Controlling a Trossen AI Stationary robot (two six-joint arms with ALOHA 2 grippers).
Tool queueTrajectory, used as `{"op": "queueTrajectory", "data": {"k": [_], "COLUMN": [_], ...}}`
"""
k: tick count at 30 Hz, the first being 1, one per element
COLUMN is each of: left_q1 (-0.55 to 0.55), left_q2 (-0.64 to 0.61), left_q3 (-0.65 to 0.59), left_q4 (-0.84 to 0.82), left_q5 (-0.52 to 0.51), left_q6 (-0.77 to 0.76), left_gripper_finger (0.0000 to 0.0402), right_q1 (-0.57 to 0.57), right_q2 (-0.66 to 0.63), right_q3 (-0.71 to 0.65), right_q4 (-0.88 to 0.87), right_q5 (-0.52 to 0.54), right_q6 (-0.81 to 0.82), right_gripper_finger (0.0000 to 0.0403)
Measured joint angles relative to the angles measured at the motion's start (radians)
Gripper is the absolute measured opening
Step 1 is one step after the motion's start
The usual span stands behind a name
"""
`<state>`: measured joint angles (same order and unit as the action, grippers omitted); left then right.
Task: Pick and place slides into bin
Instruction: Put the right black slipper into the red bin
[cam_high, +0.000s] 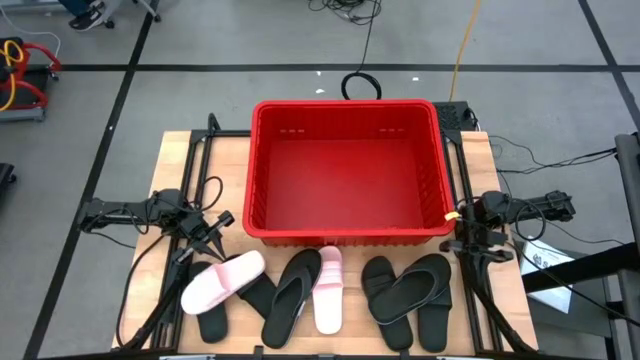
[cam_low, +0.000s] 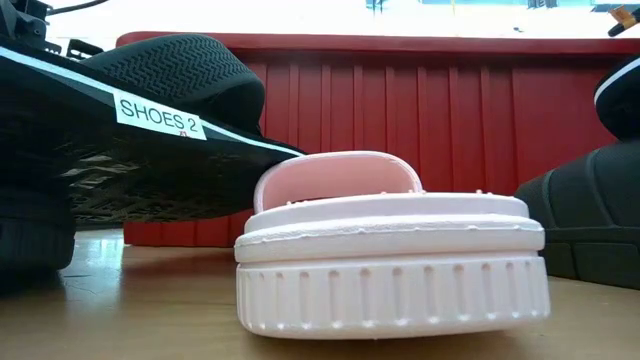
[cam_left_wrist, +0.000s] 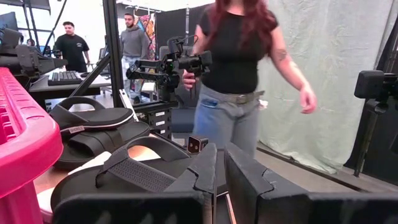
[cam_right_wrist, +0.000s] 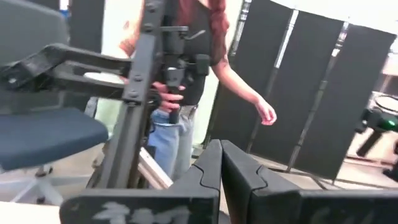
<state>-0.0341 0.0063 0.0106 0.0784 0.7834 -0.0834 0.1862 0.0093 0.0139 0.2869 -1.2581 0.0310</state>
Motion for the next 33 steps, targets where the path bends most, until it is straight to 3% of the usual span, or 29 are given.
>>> {"op": "queueTrajectory", "data": {"k": [7, 12, 18, 23, 27, 33], "left_q1": [0.000, 0.000, -0.001, -0.001, -0.001, -0.001], "left_q2": [0.000, 0.000, 0.000, 0.000, 0.000, 0.000], "left_q3": [0.000, 0.000, 0.000, 0.000, 0.000, 0.000], "left_q4": [0.000, 0.000, 0.000, 0.000, 0.000, 0.000], "left_q5": [0.000, 0.000, 0.000, 0.000, 0.000, 0.000], "left_q6": [0.000, 0.000, 0.000, 0.000, 0.000, 0.000], "left_gripper_finger": [0.0031, 0.0031, 0.0031, 0.0031, 0.0031, 0.0031], "right_q1": [0.000, 0.000, 0.000, -0.009, -0.028, -0.059], "right_q2": [0.000, 0.000, 0.000, -0.001, 0.013, 0.106], "right_q3": [0.000, 0.000, 0.044, 0.124, 0.203, 0.347], "right_q4": [0.061, 0.266, 0.486, 0.433, 0.246, -0.018], "right_q5": [0.002, -0.001, 0.057, 0.160, 0.255, 0.380], "right_q6": [0.216, 0.349, 0.395, 0.399, 0.386, 0.229], "right_gripper_finger": [0.0000, 0.0000, 0.0000, 0.0000, 0.0000, 0.0000]}}
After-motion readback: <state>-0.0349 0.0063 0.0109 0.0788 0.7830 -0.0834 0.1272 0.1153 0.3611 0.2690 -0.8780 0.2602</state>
